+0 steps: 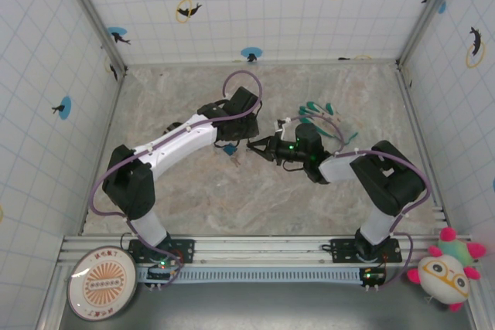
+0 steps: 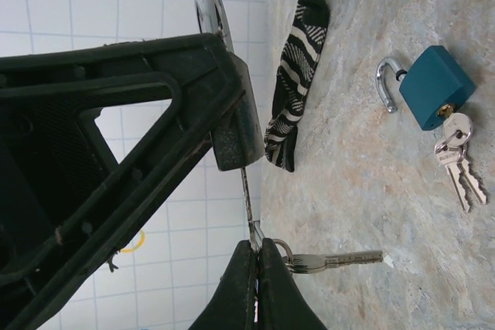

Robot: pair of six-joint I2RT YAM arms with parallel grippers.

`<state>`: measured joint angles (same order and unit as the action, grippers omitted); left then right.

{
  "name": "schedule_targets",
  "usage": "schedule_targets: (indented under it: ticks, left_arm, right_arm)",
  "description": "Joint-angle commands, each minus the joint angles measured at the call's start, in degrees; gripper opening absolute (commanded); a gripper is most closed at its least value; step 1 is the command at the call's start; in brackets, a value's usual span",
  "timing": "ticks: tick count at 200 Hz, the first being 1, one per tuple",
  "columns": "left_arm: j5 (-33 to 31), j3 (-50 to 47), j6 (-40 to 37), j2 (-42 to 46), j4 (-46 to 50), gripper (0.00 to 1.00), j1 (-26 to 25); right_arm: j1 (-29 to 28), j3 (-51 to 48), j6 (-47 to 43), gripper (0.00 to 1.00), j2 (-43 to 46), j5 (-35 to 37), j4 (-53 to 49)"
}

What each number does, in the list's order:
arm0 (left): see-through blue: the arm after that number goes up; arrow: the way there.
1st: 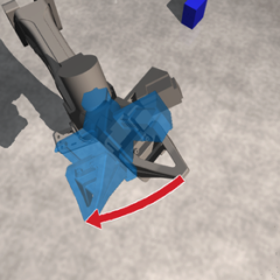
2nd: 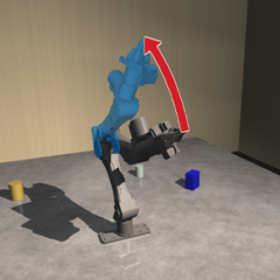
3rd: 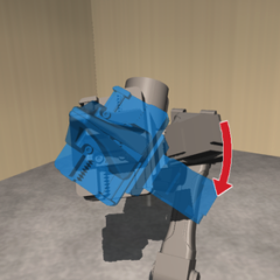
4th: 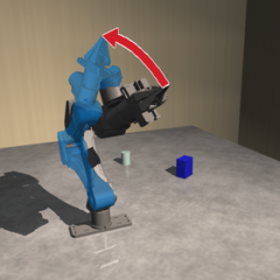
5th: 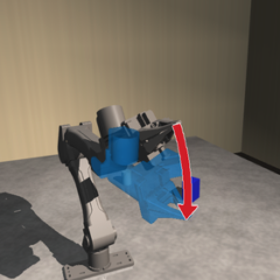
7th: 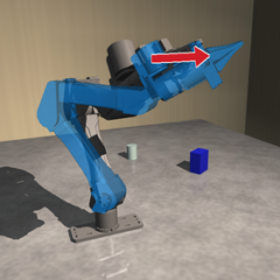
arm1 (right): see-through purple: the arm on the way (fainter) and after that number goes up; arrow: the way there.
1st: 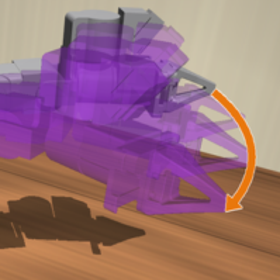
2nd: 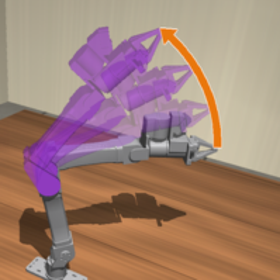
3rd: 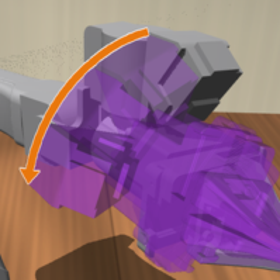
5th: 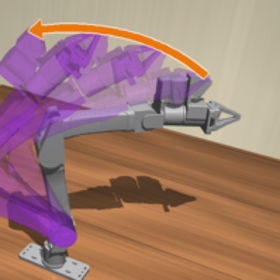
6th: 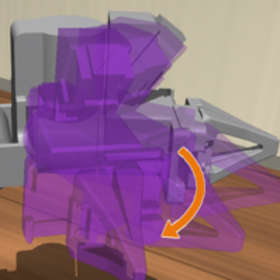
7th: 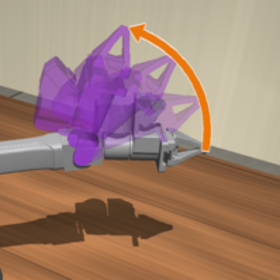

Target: Unlock with the key

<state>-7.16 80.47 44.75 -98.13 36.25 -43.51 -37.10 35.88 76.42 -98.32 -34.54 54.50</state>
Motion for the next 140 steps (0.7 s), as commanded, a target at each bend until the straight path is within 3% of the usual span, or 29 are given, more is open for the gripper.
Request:
schedule_targets:
  ticks: [1, 77, 140]
  left_arm:
    - [1.26, -1.08, -1.67, 1.75, 3.06, 0.0, -1.14]
    - [3.55, -0.74, -2.21, 1.21, 2.51, 0.0, -1.14]
    - [5.53, -1.18, -0.51, 1.67, 1.99, 0.0, -1.23]
  right_arm:
    - [1.86, 0.99, -1.51, 0.0, 1.25, 4.96, -0.12]
    - [2.12, 2.6, -10.91, 0.0, 6.29, 9.27, -13.34]
    - [1.55, 3.15, -13.14, 0.0, 6.48, 12.23, -12.75]
